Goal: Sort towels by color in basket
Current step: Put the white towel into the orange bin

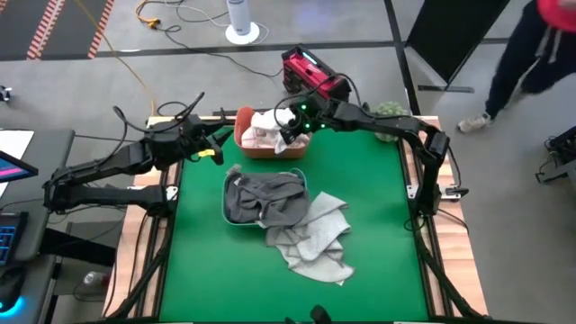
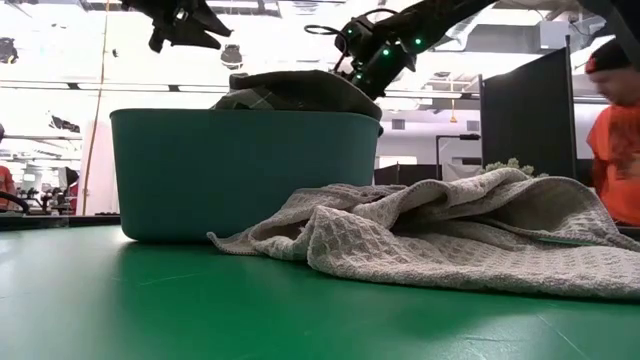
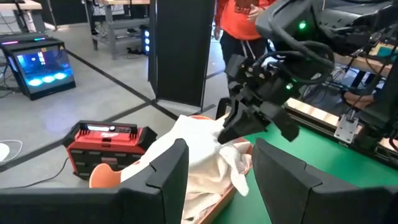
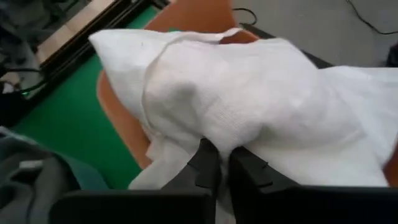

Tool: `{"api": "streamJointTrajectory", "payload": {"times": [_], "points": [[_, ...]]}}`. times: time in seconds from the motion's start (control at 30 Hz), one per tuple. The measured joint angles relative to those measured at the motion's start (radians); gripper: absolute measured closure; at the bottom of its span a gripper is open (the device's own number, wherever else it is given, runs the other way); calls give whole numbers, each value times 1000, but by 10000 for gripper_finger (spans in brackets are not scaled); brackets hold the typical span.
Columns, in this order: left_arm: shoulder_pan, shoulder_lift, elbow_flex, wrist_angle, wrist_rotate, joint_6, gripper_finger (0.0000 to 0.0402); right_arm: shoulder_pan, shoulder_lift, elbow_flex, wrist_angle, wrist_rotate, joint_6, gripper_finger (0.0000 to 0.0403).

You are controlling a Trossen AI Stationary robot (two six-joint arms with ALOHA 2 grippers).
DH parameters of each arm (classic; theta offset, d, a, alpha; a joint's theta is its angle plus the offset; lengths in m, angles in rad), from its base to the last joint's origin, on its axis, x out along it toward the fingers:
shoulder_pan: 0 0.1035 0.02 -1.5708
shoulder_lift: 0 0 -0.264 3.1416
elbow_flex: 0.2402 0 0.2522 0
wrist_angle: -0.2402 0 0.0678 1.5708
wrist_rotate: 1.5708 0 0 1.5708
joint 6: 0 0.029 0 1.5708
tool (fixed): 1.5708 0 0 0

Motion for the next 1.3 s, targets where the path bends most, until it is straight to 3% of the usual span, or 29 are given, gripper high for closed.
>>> {"api": "streamJointTrajectory", "payload": {"times": [0.17, 0.43, 0.53, 0.73, 0.87, 1.0, 1.3], "points": [[0, -5, 0, 3, 0, 0, 235, 6, 0, 0, -95, -10, 0, 301], [-1, -46, 0, 3, 84, 0, 235, 14, -49, 33, -301, -80, 11, 165], [0, -72, 0, 3, 96, -7, 235, 11, -92, 85, -336, -81, 43, 133], [0, -121, 0, -8, 109, -36, 235, 10, -109, 136, -98, -114, 224, 121], [-1, -140, 0, -35, 109, -74, 235, 11, -23, 136, 123, -197, 367, 122], [0, -151, 0, -96, 109, -127, 235, 22, 73, 133, 307, -210, 491, 122], [-2, -174, 0, -171, 111, -211, 235, 10, 240, 133, 319, -288, 588, 122]]}}
